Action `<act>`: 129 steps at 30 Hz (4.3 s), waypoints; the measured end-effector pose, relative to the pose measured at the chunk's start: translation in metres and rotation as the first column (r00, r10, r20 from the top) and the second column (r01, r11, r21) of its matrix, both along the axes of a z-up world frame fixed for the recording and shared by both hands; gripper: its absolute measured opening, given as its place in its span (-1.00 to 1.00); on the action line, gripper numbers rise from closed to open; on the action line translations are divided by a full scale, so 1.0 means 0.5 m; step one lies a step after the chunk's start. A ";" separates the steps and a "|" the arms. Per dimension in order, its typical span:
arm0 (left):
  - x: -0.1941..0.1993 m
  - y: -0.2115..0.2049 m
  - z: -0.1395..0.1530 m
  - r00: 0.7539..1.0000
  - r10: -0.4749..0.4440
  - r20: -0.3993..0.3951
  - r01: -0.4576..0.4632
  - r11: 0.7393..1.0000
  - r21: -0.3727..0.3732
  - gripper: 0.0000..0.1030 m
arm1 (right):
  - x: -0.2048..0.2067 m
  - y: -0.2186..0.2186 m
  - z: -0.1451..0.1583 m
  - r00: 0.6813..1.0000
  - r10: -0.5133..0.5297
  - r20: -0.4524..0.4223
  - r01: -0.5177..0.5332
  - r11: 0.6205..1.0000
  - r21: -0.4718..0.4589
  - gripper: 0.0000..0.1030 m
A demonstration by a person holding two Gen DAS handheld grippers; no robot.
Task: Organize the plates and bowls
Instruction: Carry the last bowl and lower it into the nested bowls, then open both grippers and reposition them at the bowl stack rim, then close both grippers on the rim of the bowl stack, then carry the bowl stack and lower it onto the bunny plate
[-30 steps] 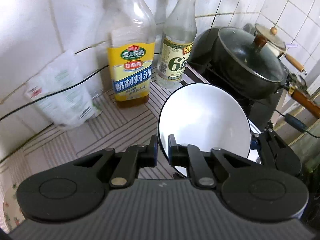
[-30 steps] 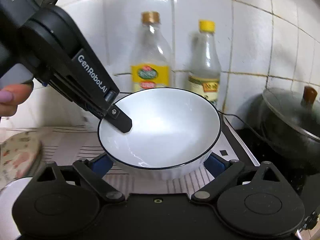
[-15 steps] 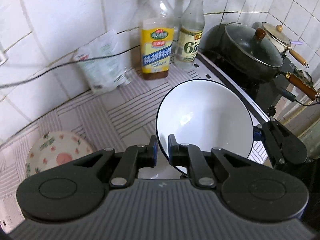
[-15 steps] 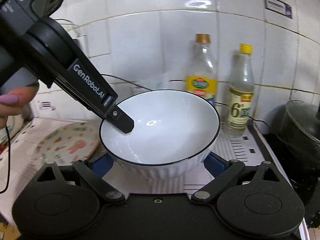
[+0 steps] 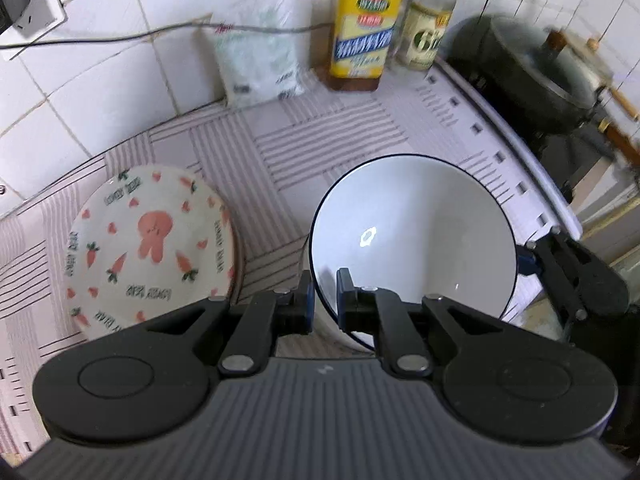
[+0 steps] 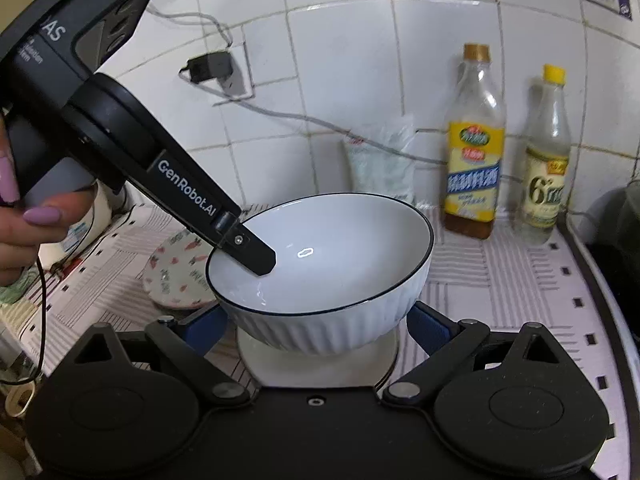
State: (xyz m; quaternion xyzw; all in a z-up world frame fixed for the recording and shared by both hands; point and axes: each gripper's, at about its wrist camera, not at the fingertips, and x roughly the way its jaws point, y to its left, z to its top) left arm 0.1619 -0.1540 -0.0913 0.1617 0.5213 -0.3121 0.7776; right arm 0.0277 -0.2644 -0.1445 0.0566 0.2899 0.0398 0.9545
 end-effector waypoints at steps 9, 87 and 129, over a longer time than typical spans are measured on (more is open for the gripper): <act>-0.004 -0.013 -0.041 1.000 0.007 0.019 -0.008 0.997 0.079 -0.80 | 0.013 0.032 -0.047 0.999 0.004 -0.049 -0.004 1.000 -0.016 0.89; -0.051 0.166 -0.137 0.915 0.325 -0.240 -0.401 0.811 -0.427 0.14 | -0.040 0.034 -0.172 0.998 -0.050 -0.025 0.047 0.994 -0.100 0.96; -0.022 0.105 -0.190 0.939 0.240 -0.248 -0.320 0.874 -0.366 -0.13 | 0.036 0.037 -0.195 1.000 0.000 0.021 0.001 0.999 -0.047 0.96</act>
